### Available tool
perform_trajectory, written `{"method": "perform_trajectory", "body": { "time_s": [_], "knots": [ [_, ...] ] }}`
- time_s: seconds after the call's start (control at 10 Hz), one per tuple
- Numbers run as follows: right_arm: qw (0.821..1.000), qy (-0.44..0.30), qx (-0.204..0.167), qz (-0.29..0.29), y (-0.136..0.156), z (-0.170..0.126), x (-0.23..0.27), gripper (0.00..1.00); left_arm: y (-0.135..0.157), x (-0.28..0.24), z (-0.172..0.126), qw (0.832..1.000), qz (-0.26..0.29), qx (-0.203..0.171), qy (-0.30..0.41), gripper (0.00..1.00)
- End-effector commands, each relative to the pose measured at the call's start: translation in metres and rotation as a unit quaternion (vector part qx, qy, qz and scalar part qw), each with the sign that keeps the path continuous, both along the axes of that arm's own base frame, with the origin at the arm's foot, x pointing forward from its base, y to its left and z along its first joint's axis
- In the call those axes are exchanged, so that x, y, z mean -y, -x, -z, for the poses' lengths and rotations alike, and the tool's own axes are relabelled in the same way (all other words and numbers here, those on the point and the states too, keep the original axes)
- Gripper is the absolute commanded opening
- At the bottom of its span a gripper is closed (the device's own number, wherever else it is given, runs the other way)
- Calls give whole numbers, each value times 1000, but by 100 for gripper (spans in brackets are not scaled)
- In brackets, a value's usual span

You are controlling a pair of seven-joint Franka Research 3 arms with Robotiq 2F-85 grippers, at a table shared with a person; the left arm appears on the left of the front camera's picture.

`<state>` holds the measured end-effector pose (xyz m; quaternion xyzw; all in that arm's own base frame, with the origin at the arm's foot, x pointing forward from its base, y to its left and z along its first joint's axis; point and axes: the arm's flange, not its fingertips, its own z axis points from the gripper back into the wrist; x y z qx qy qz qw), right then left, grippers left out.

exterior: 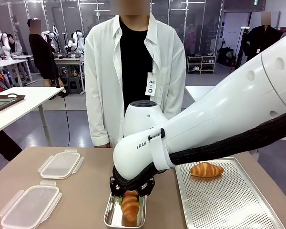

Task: Place the bread into the airtight container.
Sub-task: Pick up a Butter Roll and place it into an empty Airtight Container.

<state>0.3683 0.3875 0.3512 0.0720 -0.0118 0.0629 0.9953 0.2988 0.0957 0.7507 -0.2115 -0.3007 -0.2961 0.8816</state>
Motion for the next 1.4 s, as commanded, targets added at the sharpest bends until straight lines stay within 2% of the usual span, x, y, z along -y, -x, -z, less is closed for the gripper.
{"method": "perform_trajectory", "body": {
  "time_s": [0.0,0.3,0.4,1.3],
  "knots": [
    [1000,7,9,23,-3,-1,-9,100,1,0,-1,1000,9,3,-3,100],
    [1000,7,9,15,-3,-1,-9,100,1,0,-1,1000,9,3,-3,100],
    [1000,3,3,12,-7,1,-4,66,1,0,-1,1000,9,3,-3,100],
    [1000,-1,2,1,-1,-1,-1,66,1,0,-1,1000,9,3,-3,100]
  ]
}}
